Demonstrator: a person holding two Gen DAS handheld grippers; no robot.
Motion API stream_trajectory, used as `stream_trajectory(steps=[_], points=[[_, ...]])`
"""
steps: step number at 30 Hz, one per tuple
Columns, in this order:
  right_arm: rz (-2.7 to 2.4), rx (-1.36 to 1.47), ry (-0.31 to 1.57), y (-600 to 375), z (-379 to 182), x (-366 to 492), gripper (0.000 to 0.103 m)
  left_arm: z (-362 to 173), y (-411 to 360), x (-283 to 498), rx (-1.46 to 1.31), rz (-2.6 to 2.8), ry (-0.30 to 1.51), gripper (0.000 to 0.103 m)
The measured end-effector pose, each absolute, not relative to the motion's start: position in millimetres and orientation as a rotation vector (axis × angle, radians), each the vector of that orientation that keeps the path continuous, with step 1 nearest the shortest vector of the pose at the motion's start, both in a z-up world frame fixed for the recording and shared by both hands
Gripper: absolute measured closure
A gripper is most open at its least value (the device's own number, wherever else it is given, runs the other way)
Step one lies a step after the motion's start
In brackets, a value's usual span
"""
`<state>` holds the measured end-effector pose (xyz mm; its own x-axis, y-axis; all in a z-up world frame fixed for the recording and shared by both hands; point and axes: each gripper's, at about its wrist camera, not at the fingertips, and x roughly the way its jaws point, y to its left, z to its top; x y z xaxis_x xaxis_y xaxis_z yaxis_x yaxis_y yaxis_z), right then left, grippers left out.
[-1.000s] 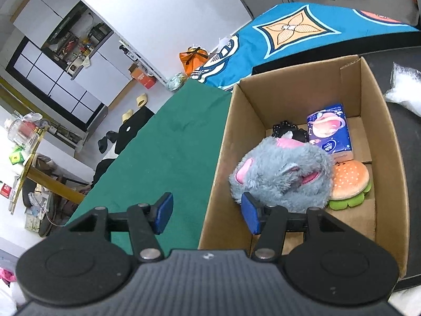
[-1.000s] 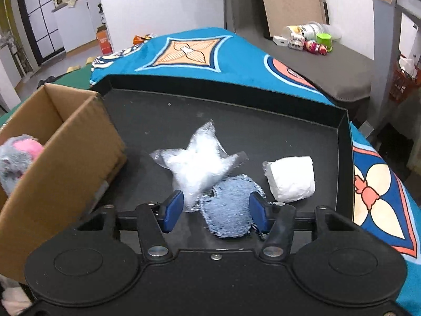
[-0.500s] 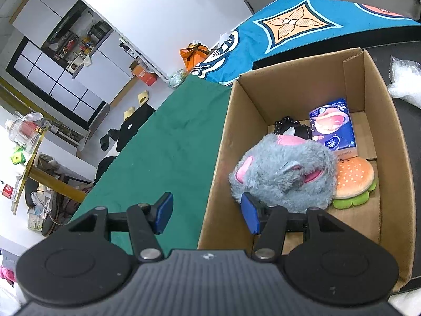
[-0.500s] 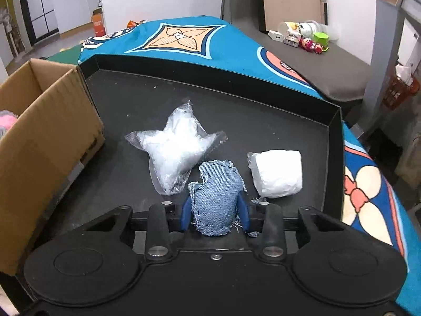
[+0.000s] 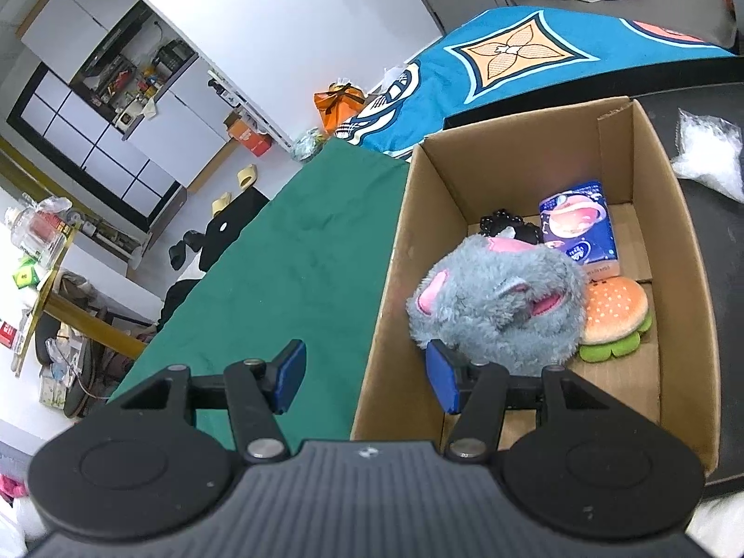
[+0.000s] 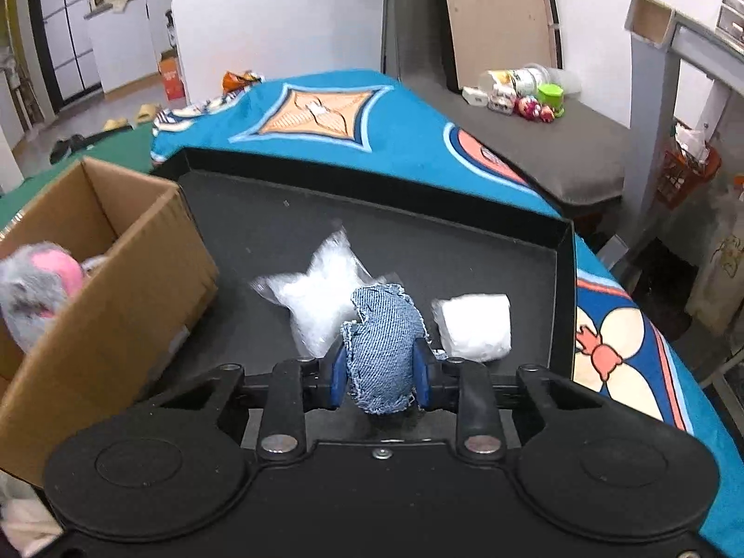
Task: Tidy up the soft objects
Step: 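Carry the denim plush into the box and release it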
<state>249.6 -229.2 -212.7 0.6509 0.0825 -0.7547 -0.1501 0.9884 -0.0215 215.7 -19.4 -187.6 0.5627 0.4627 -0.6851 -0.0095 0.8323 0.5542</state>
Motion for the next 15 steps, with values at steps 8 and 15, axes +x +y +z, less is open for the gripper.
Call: stream_trajectory(steps=[8,15], points=[[0.143,-0.078,0.847,-218.7,-201.4,247.9,0.075,-178.4,-12.3,214.3,0.490,0.251,0.966,0.047],[0.172,-0.071,0.818,-207.8,-185.2,239.5,0.075,-168.0,1.0,213.5,0.398,0.178,0.997,0.047]])
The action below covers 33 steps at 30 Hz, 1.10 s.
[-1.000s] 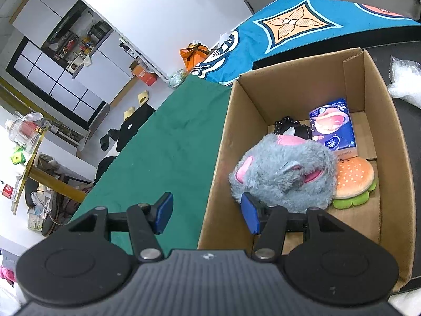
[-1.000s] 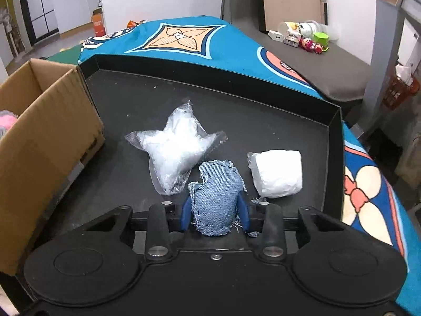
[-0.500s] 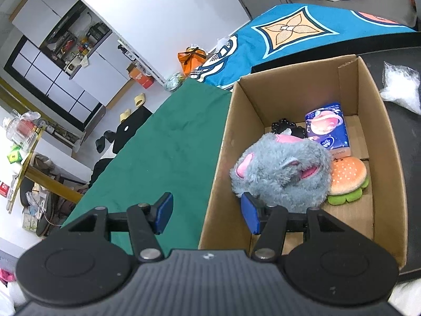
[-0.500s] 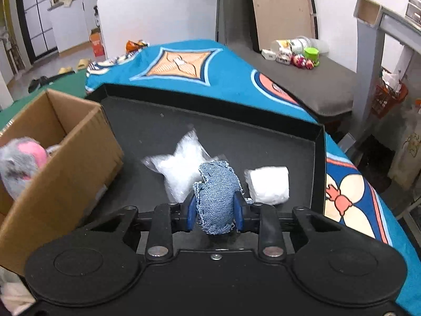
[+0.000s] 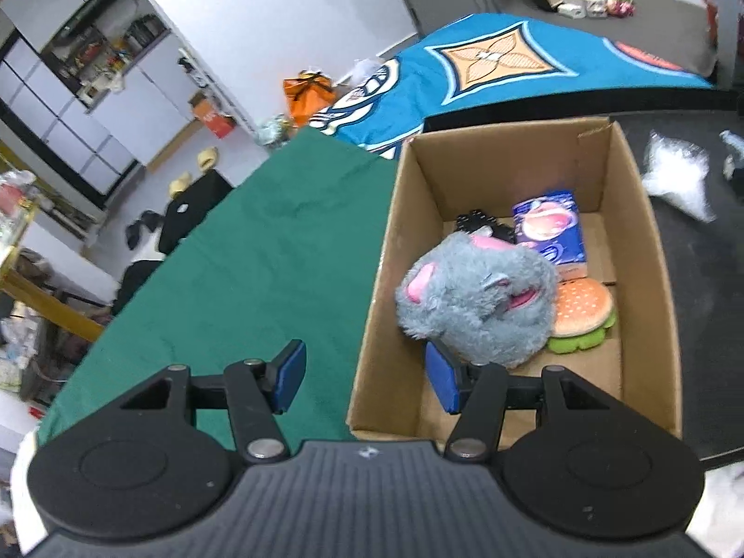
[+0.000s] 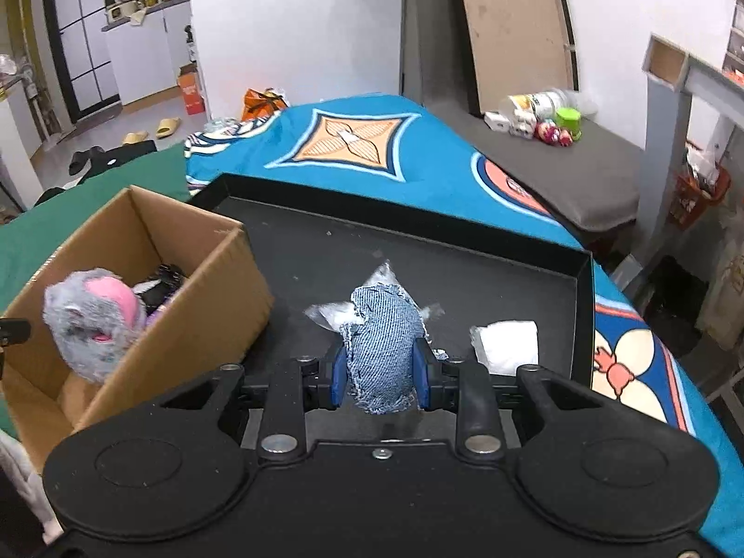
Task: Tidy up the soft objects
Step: 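Carry the denim plush into the box and release it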
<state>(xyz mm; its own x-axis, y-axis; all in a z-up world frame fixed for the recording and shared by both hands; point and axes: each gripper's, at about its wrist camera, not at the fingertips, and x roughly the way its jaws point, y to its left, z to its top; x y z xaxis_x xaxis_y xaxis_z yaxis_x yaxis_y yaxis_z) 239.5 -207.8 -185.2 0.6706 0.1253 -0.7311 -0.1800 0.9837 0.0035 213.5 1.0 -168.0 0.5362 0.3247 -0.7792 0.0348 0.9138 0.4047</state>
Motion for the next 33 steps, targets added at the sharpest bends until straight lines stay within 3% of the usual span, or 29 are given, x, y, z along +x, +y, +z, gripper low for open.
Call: stream_trajectory(steps=[21,28,31,33], points=[[0.368,0.030,0.704,-168.4,-127.5,229.8,0.075,-162.8,29.3,213.4,0.309,0.076,0.990,0.047],[0.429,0.012,0.729,-149.1,-128.9,225.1,0.075,-170.4,29.4,214.7,0.304,0.067,1.013,0.055],[0.455,0.001,0.739,-139.7,-129.4,222.4,0.075,-173.2,30.7,216.6,0.300,0.064,1.025,0.061],[0.469,-0.005,0.744,-133.1,-130.0,219.9,0.075,-174.6,31.8,217.5,0.294,0.059,1.032,0.071]])
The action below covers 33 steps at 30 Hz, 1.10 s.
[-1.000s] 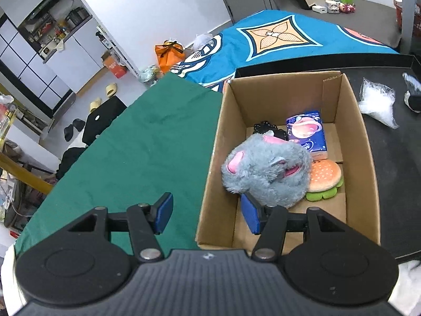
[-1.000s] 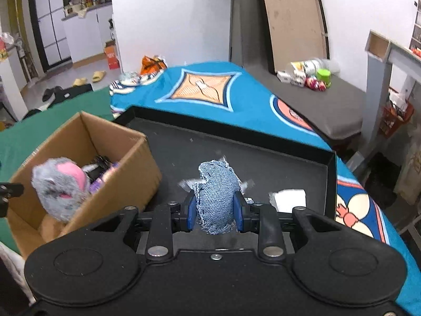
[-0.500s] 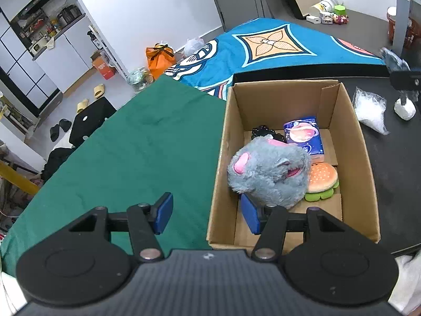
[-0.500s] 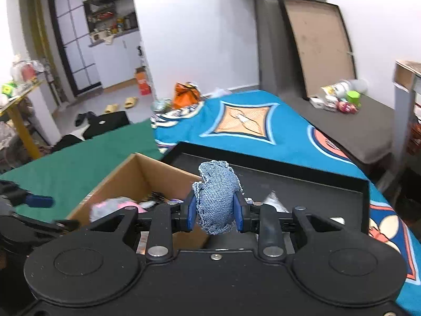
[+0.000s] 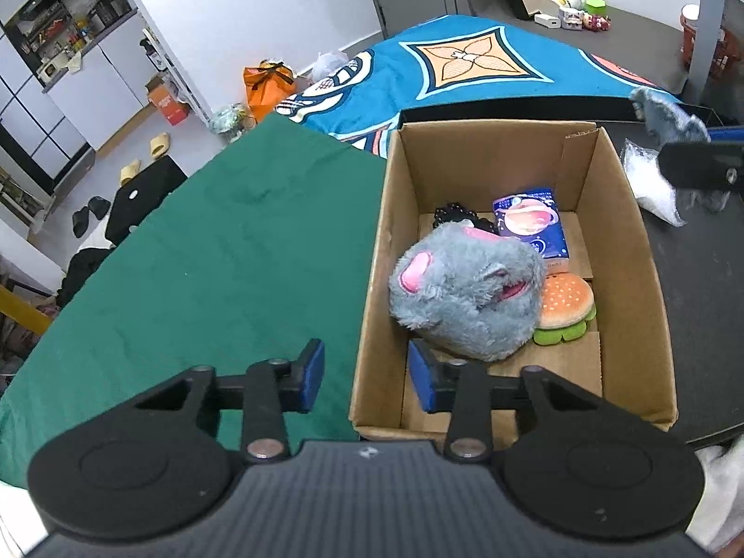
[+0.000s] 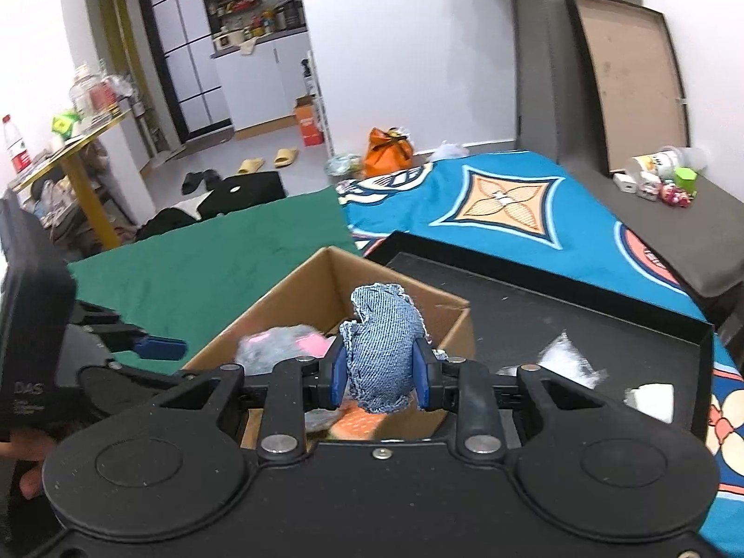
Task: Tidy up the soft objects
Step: 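Carry the denim plush into the box and release it, then move the right tool to the white cloth bundle on the tray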
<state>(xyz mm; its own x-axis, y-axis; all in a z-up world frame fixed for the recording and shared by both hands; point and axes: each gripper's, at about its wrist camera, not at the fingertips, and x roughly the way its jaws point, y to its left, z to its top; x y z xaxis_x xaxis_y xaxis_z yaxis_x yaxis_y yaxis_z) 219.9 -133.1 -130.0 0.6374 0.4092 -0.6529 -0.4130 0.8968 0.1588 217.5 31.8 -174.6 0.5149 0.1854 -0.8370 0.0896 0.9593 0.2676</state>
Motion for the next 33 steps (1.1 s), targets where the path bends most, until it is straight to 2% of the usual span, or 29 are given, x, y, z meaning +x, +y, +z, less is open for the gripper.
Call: stream_trajectory(steps=[1,6,19,26,28,29,30,33], points=[[0.479,-0.009,0.748,-129.5,-130.2,219.2,0.078,-175.9,33.2,218.5,0.288,0.059,1.041,0.073],[0.513,-0.017,0.771,-119.2,-131.4,214.2,0.079,-180.1,40.0,222.1,0.253,0.058,1.063,0.091],[0.446,0.018,0.804,-138.9,-137.3,222.6,0.077,-180.7,35.4,217.9,0.287,0.059,1.040,0.090],[0.388,0.012,0.805,-149.2,-145.1,224.2,0.075,-176.0,32.3,213.1,0.327,0.091,1.005,0.083],[0.366,0.021,0.807,-154.7,-147.9,226.0,0.073,-174.5,32.1,212.1,0.333,0.101,0.993,0.076],[0.356,0.024,0.807,-157.7,-149.6,228.3,0.073,-173.6,31.5,211.7,0.335,0.103,0.986,0.069],[0.343,0.024,0.806,-160.1,-151.2,229.5,0.070,-172.8,30.8,211.2,0.339,0.105,0.978,0.061],[0.288,0.028,0.798,-172.5,-158.2,233.9,0.059,-171.2,25.5,209.7,0.367,0.108,0.951,0.045]])
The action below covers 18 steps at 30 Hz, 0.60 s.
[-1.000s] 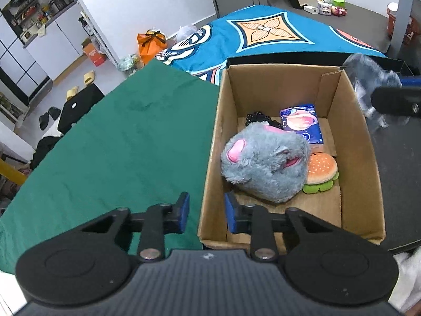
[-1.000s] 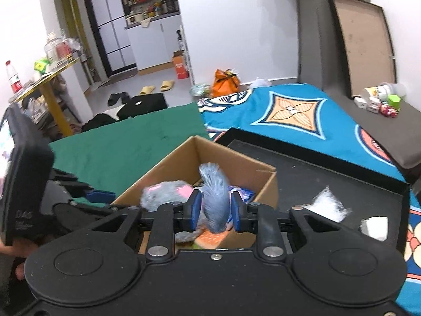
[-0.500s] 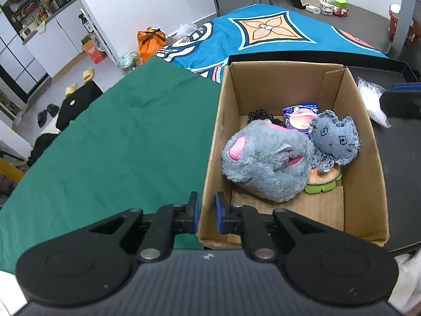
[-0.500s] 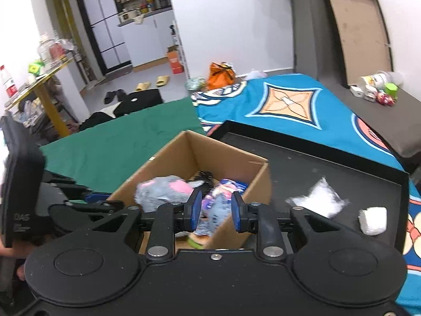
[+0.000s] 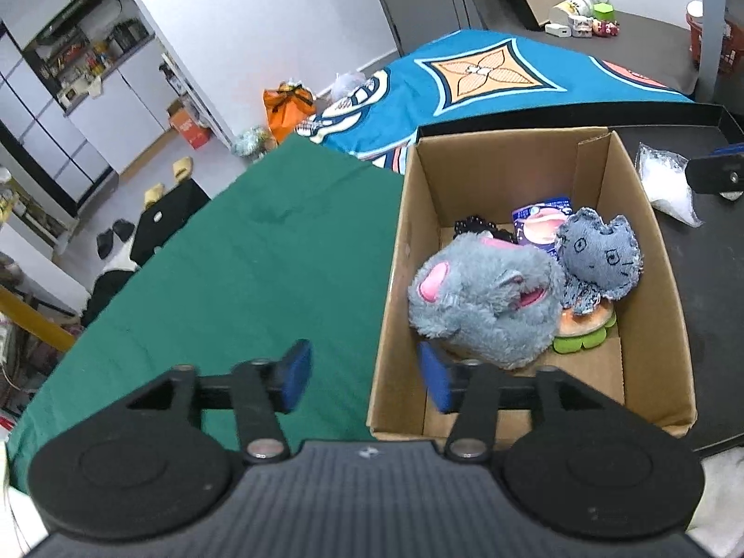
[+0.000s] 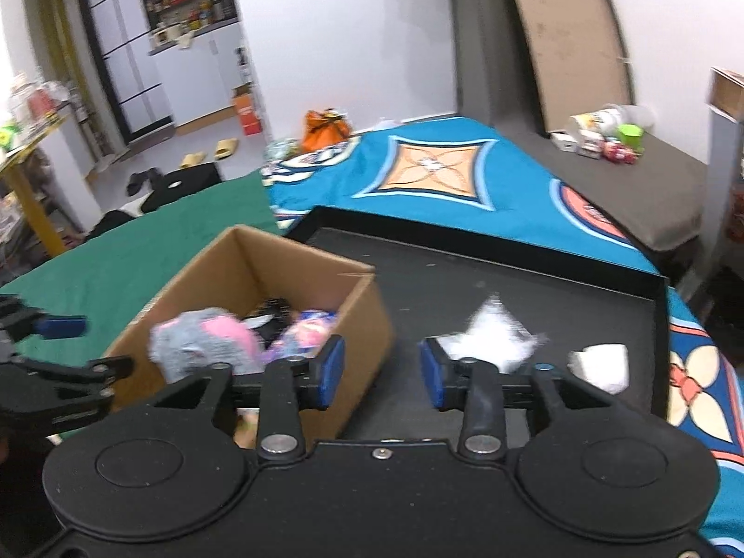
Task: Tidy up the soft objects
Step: 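Move the right tool to the white cloth bundle on the tray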
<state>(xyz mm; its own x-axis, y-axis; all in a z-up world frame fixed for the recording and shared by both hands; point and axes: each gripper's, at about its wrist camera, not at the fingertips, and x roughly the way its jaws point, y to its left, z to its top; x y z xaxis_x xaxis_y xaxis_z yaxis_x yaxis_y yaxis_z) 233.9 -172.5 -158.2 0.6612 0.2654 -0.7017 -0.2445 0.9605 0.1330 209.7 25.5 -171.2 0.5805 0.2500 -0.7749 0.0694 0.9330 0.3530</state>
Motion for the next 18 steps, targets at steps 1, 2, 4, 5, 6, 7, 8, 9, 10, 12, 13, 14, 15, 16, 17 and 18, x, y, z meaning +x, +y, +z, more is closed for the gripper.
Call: stream_trajectory(steps=[1,2,4,5,6,7,8,9,10,12,13,14,15,16,17,18], points=[[0.265,0.032,0.795,-177.7,-160.7,235.7,0.058,-171.5,24.2,209.4,0.375,0.109,0.947,0.044],[0.249,0.034,0.792,-182.3,-163.3,237.1,0.058,-172.0,22.7,209.4,0.384,0.111,0.944,0.041],[0.210,0.027,0.792,-191.4,-169.3,241.5,0.058,-172.9,20.2,209.9,0.403,0.119,0.942,0.038],[0.197,0.030,0.797,-195.4,-172.2,244.3,0.058,-173.2,19.7,210.2,0.407,0.122,0.942,0.037],[0.187,0.034,0.799,-198.8,-174.4,246.1,0.058,-173.5,18.8,210.8,0.412,0.125,0.942,0.035],[0.177,0.035,0.800,-202.0,-176.7,247.9,0.058,-174.0,18.2,211.3,0.417,0.129,0.941,0.035],[0.170,0.032,0.802,-204.1,-178.5,249.1,0.058,-174.5,17.7,211.9,0.423,0.133,0.943,0.034],[0.166,0.030,0.802,-206.2,-180.0,250.1,0.058,-174.8,17.6,212.5,0.427,0.136,0.946,0.034],[0.165,0.029,0.802,-207.5,-181.0,250.9,0.057,-175.5,16.9,213.4,0.433,0.139,0.949,0.034],[0.167,0.029,0.803,-209.7,-183.3,252.8,0.054,-176.8,15.3,213.9,0.443,0.143,0.953,0.034],[0.168,0.027,0.803,-210.9,-184.7,253.3,0.053,-177.7,14.5,214.2,0.449,0.144,0.957,0.034],[0.168,0.025,0.804,-212.1,-186.1,253.8,0.053,-178.5,13.4,214.3,0.454,0.144,0.960,0.033],[0.168,0.025,0.805,-213.9,-187.5,254.3,0.053,-178.9,12.6,214.6,0.458,0.145,0.962,0.032],[0.166,0.027,0.806,-215.7,-188.6,255.0,0.052,-179.1,11.5,215.1,0.463,0.147,0.964,0.030],[0.162,0.030,0.808,-218.2,-190.2,255.9,0.051,-179.4,10.4,215.3,0.470,0.150,0.965,0.026],[0.157,0.033,0.809,-220.5,-191.2,256.8,0.048,-179.9,8.7,215.4,0.479,0.152,0.965,0.023]])
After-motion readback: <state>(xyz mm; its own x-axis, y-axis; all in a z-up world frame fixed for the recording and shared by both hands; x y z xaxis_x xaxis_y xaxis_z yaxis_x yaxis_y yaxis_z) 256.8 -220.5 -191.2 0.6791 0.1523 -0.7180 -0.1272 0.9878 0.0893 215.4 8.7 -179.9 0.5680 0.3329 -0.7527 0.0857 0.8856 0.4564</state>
